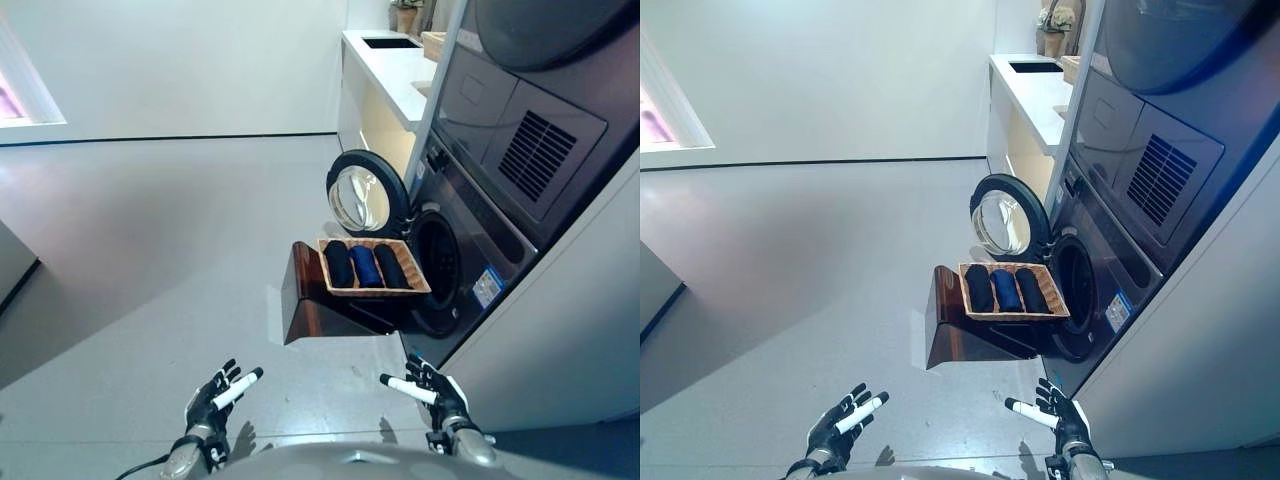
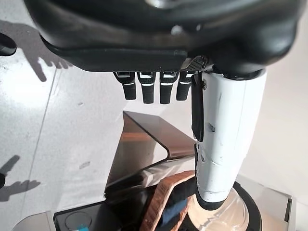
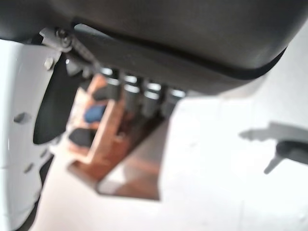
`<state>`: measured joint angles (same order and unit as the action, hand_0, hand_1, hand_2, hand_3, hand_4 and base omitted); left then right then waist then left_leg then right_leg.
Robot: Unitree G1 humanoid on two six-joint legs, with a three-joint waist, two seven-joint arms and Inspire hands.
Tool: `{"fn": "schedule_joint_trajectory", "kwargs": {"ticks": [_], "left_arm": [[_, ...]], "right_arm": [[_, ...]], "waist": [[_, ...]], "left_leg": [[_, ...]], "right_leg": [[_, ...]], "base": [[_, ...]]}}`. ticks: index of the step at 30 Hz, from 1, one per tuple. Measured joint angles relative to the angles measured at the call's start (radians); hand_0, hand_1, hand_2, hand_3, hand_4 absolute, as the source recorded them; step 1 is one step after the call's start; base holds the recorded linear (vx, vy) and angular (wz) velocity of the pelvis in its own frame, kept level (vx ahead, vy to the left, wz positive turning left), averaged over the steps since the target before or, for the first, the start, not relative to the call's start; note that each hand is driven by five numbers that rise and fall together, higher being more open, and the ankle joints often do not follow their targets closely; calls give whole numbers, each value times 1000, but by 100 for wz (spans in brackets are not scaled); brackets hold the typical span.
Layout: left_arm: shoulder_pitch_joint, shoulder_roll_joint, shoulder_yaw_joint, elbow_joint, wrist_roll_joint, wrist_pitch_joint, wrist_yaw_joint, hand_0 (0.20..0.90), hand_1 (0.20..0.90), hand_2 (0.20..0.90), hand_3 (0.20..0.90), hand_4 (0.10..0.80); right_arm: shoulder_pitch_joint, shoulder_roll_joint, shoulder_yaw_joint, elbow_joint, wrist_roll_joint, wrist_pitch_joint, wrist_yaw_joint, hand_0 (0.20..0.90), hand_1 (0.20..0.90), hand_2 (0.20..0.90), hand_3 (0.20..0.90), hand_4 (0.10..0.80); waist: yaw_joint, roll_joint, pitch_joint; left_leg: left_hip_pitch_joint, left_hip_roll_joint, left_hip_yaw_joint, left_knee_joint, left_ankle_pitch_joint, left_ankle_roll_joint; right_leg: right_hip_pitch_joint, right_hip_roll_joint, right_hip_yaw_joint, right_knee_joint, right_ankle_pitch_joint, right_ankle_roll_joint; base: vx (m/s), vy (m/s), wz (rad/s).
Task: Pick up the clothes and place them into the washing machine
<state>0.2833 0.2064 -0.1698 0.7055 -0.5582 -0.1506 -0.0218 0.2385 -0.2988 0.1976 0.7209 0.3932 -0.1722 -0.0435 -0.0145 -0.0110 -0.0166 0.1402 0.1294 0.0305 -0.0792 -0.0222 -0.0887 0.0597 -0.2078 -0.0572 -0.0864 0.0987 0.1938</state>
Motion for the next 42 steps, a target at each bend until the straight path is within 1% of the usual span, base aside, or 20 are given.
{"fn": "schedule_joint_trajectory", "kwargs": {"ticks": [5, 8, 11, 14, 17, 21, 23, 24, 25, 27, 29, 31, 33, 34, 36, 38, 39, 40, 41, 42], "left_arm": [[-23, 0, -8, -1, -5, 1, 1, 900, 900, 900, 900, 800], [-14, 0, -8, -1, -6, 1, 2, 900, 900, 900, 900, 800], [-19, 1, -8, -1, -6, 1, 6, 900, 900, 900, 900, 800], [-27, 7, -8, -2, -3, 1, 8, 900, 900, 900, 900, 800], [-33, 8, -9, -3, 0, 1, 9, 900, 900, 900, 900, 800], [-50, 9, -7, -2, 1, 1, 17, 900, 900, 900, 900, 800], [-69, 5, -7, -1, 1, 1, 21, 900, 900, 900, 900, 800], [-97, 0, -5, 11, 1, 1, 21, 900, 900, 900, 900, 800], [-114, -7, -5, 14, 1, 4, 23, 900, 900, 900, 900, 800], [-125, -11, -7, 8, 4, 7, 20, 900, 900, 900, 900, 800], [-121, 16, 0, 8, 8, 6, 24, 900, 900, 900, 900, 800], [-114, 38, 3, 7, 8, 9, 25, 900, 900, 900, 900, 800], [-93, 44, 4, 9, 5, 13, 30, 900, 900, 900, 900, 800], [-83, 51, 3, 9, 5, 14, 31, 900, 900, 900, 900, 800], [-60, 44, 7, 11, 5, 13, 35, 900, 900, 900, 900, 800], [-44, 50, 10, 12, 5, 13, 34, 900, 900, 900, 900, 800], [-46, 32, 10, 23, 5, 15, 35, 900, 900, 900, 900, 800], [-47, 5, 2, 21, 5, 15, 33, 900, 900, 900, 900, 800], [-44, -19, -5, 20, 6, 15, 27, 900, 900, 900, 900, 800], [-44, -43, -6, 18, 7, 15, 20, 900, 900, 900, 900, 800]], "right_arm": [[-6, -3, -1, -1, 0, 0, -1, 900, 900, 900, 900, 800], [-5, -3, 0, 0, -1, 0, 1, 900, 900, 900, 900, 800], [-8, -3, -3, 3, 1, 0, -2, 900, 900, 900, 900, 800], [-7, -1, -3, 4, 4, 0, -4, 900, 900, 900, 900, 800], [-10, 0, -4, 5, 10, 0, -5, 900, 900, 900, 900, 800], [-42, 4, -6, 11, 10, 1, -5, 900, 900, 900, 900, 800], [-60, 5, -15, 11, 10, 0, -6, 900, 900, 900, 900, 800], [-72, 3, -23, 12, 11, 0, -7, 900, 900, 900, 900, 800], [-82, -3, -27, 12, 12, -1, -7, 900, 900, 900, 900, 800], [-84, -9, -38, 11, 17, 1, -9, 900, 900, 900, 900, 800], [-70, 7, -30, 11, 21, 1, -3, 900, 900, 900, 900, 800], [-72, 12, -32, 9, 23, 1, -2, 900, 900, 900, 900, 800], [-82, 11, -35, 8, 25, 0, -2, 900, 900, 900, 900, 800], [-81, 10, -37, 8, 27, 0, -4, 900, 900, 900, 900, 800], [-77, 13, -34, 10, 27, 3, -4, 900, 900, 900, 900, 800], [-66, 28, -34, 12, 26, 5, -5, 900, 900, 900, 900, 800], [-52, 26, -39, 17, 26, 8, -8, 900, 900, 900, 900, 800], [-38, 14, -43, 18, 26, 15, -15, 900, 900, 900, 900, 800], [-19, -3, -43, 18, 26, 22, -23, 900, 900, 900, 900, 800], [-13, -23, -43, 12, 26, 21, -23, 900, 900, 900, 900, 800]], "waist": [[-4, 0, 13], [2, -4, 19], [-2, -7, 21], [-5, -7, 21], [-8, -9, 31], [-1, -8, 57], [-3, 3, 81], [-7, -2, 121], [-12, 7, 141], [-32, 36, 147], [-35, 41, 136], [-45, 36, 137], [-59, 36, 139], [-68, 39, 146], [-86, 38, 143], [-110, 9, 135], [-127, 13, 130], [-139, 30, 127], [-139, 39, 116], [-140, 48, 111]], "left_leg": [[-45, 1, -2, 31, 12, -11], [-41, -1, -9, 26, 6, -4], [-70, -22, -34, 21, 1, 4], [-95, -34, -27, 23, 4, 7], [-93, -45, -12, 6, 9, 12], [-67, -59, 20, 9, -2, 22], [-55, -68, 20, 39, -29, 43], [-75, -95, 19, 134, -70, 70], [-96, -106, 20, 196, -98, 78], [-107, -108, 4, 255, -142, 116], [-114, -105, -14, 245, -142, 140], [-116, -109, -30, 211, -134, 153], [-118, -107, -52, 175, -112, 156], [-118, -107, -65, 177, -98, 148], [-112, -105, -74, 176, -103, 127], [-76, -103, -112, 125, -104, 85], [-40, -78, -134, 85, -95, 54], [-26, -55, -148, 118, -111, 21], [-20, -50, -150, 185, -156, 5], [-10, -37, -149, 222, -185, 3]], "right_leg": [[-15, -3, -34, 2, 0, -2], [-24, -2, -19, -1, -2, -1], [-50, -14, -5, -1, 0, 4], [-77, -25, 2, 0, 6, 0], [-91, -33, 21, 4, 22, 13], [-106, -44, 16, 47, 21, 12], [-128, -53, 8, 141, 14, -6], [-156, -76, 13, 234, 5, -9], [-167, -84, 15, 285, 7, -11], [-218, -96, 16, 425, 51, -55], [-280, -73, -14, 570, -12, -94], [-274, -46, -70, 533, -76, -90], [-275, -17, -94, 415, -98, -77], [-270, -16, -91, 325, -88, -68], [-268, -20, -86, 189, -60, -19], [-247, -20, -89, 79, -38, 0], [-232, -2, -95, 84, 14, -4], [-209, 29, -104, 87, 26, -20], [-199, 43, -114, 92, 36, -35], [-184, 58, -136, 104, 40, -60]], "base": [[-39, -27, 18], [-35, 9, -4], [-5, 104, -6], [29, 173, -5], [39, 172, -11], [86, 196, -21], [92, 241, -11], [75, 224, 6], [51, 145, 17], [130, 87, 26], [276, -22, 30], [247, -83, 33], [377, -131, 18], [435, -128, 8], [267, -64, 12], [294, -87, 41], [375, -140, 66], [429, -172, 50], [322, -141, 34], [300, -170, 21]]}}
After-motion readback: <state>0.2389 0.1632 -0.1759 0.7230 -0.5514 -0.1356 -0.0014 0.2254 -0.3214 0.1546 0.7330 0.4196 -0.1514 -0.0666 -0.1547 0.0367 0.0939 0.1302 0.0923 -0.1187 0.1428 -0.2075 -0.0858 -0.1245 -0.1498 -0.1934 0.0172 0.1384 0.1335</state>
